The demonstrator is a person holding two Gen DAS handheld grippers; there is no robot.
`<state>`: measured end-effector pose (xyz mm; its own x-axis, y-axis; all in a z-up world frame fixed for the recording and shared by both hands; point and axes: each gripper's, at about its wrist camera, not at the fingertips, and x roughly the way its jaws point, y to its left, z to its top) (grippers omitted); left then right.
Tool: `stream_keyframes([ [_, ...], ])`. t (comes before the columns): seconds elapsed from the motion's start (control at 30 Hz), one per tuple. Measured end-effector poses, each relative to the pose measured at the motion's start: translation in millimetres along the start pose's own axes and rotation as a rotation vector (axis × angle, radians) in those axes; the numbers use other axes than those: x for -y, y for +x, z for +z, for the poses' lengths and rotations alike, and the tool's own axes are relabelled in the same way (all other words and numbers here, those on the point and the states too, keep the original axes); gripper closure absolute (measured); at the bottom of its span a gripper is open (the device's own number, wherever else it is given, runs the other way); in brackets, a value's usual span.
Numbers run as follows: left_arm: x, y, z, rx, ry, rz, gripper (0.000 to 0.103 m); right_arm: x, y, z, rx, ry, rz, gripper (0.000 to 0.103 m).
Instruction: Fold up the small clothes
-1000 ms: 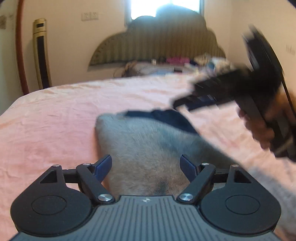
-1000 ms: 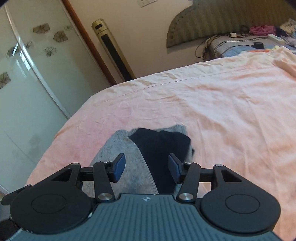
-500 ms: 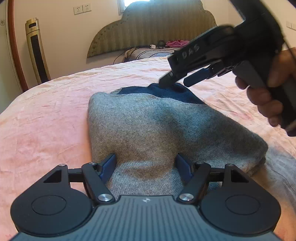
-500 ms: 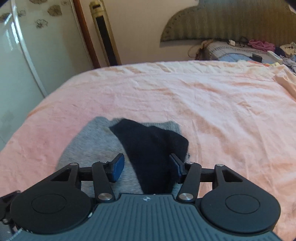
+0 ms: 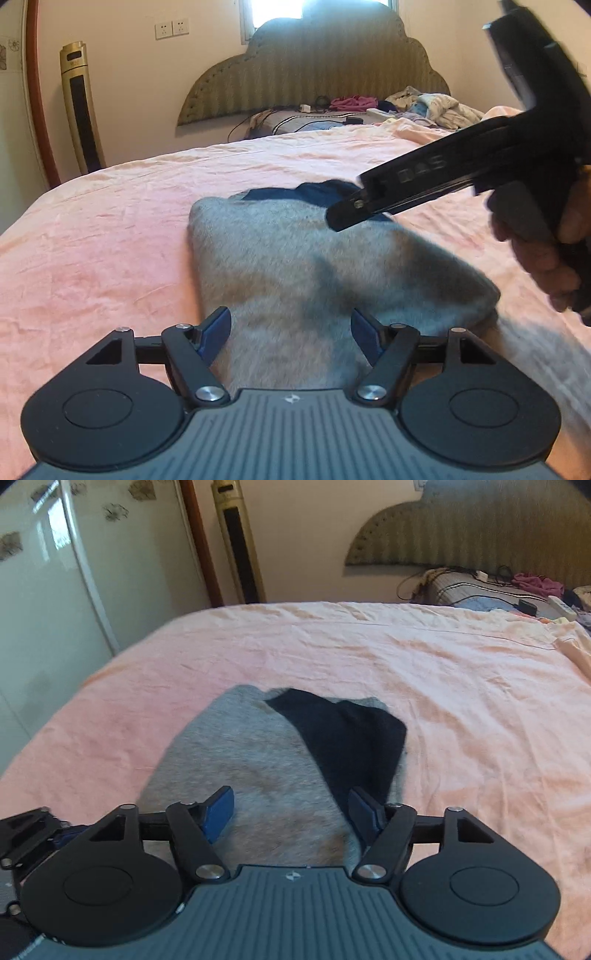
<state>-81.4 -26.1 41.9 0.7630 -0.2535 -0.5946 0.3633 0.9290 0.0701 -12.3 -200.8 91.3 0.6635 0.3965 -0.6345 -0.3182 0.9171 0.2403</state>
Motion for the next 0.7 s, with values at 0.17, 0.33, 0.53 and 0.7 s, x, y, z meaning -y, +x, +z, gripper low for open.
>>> stream_keyframes([
  [0.17, -43, -9, -15, -0.079, -0.244, -0.055, 0.032, 25, -25, -32, -0.020, 0.112, -0.043, 0.027],
  [0.33, -86, 12, -22, -0.169, -0.588, -0.269, 0.033, 64, -21, -54, -0.129, 0.310, 0.101, 0.025],
  [0.53, -88, 19, -17, -0.245, -0.645, -0.342, 0.091, 53, -21, -49, -0.202, 0.237, 0.169, 0.085],
  [0.7, -79, -7, -22, -0.209, -0.485, -0.308, 0.092, 51, -42, -64, -0.193, 0.144, 0.151, 0.086],
])
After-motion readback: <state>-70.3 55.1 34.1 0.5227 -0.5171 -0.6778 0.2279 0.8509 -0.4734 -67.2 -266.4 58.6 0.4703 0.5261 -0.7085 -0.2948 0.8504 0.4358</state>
